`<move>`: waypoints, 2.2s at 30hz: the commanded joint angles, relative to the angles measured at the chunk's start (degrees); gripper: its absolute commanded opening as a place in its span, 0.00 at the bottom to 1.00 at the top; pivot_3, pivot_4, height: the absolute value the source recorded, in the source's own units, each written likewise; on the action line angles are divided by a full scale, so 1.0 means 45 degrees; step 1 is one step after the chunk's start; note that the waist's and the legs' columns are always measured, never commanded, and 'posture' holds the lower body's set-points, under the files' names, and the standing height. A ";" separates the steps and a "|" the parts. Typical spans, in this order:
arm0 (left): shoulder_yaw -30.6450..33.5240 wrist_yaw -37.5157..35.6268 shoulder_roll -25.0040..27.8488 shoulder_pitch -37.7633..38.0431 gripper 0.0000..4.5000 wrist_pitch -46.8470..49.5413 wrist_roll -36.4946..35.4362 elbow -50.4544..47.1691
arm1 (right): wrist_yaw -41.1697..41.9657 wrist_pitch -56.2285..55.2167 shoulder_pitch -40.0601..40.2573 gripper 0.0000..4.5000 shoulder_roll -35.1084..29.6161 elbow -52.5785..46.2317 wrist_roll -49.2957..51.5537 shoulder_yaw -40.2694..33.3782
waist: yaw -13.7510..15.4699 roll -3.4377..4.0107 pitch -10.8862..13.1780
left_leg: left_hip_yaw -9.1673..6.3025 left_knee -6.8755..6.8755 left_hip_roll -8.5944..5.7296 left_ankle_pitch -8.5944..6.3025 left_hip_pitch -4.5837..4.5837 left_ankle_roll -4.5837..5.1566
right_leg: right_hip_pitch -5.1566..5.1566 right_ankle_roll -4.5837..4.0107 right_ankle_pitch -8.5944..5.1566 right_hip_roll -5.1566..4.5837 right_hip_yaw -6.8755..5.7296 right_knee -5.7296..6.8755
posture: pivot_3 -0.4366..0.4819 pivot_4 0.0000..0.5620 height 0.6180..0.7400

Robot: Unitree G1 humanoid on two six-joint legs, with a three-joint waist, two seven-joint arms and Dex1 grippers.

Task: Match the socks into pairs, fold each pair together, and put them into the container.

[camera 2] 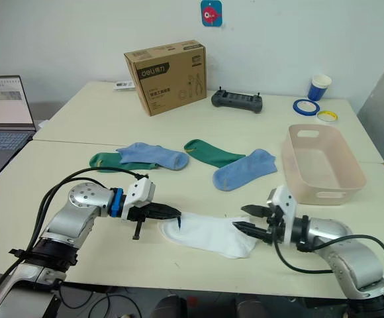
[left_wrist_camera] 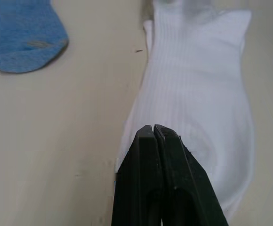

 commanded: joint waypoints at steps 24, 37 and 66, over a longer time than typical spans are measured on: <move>0.0127 -0.0052 0.0443 0.0424 0.00 0.1616 -0.0257 -0.1485 | 0.0346 -0.1817 0.0550 0.16 -0.0705 -0.0535 -0.1887 0.1326 | -0.0002 0.0000 0.0000 | 0.0001 0.0001 0.0000 0.0001 0.0000 0.0000 | -0.0003 0.0011 0.0006 0.0001 0.0003 -0.0001 | 0.48 0.27 1.00; -0.0115 0.0099 0.1026 0.0756 0.00 0.2724 0.0219 -0.1652 | 0.0427 -0.1568 0.0550 0.13 -0.0738 -0.0585 -0.1542 0.0944 | -0.0002 0.0000 0.0000 | 0.0001 0.0001 0.0001 0.0001 0.0000 0.0000 | -0.0005 0.0010 0.0006 0.0000 0.0004 -0.0001 | 0.48 0.27 1.00; -0.0195 -0.0161 0.0916 0.0397 0.33 0.2924 0.0145 -0.1400 | 0.0555 -0.1790 0.0598 0.52 -0.0740 -0.0781 -0.1469 0.1132 | -0.0002 0.0000 0.0000 | 0.0001 0.0001 0.0001 0.0001 0.0000 0.0001 | -0.0004 0.0010 0.0006 0.0001 0.0004 0.0000 | 0.48 0.27 1.00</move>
